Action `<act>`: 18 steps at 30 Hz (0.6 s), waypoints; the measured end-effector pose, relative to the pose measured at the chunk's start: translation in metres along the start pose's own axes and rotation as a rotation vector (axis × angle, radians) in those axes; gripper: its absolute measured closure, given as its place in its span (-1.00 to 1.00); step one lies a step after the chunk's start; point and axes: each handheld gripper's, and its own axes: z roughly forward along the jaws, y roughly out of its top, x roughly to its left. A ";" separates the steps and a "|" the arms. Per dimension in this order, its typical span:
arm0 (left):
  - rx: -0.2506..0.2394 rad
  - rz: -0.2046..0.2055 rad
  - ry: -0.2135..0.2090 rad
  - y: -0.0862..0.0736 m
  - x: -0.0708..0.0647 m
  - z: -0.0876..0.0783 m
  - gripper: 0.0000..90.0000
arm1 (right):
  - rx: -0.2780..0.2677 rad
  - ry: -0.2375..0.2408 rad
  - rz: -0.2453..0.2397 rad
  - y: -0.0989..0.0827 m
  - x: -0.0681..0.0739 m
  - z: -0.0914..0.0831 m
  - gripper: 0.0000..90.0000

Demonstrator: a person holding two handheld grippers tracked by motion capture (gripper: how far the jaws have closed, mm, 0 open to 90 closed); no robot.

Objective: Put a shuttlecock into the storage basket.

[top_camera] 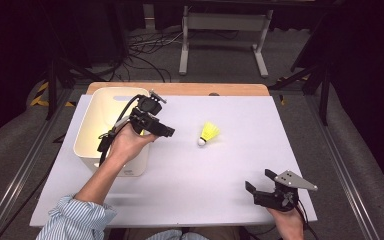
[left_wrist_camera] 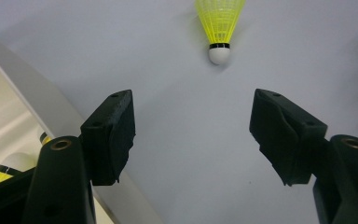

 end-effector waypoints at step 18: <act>0.017 0.031 0.017 -0.001 -0.013 0.006 -0.30 | -0.001 -0.007 -0.004 0.001 0.003 0.000 -0.71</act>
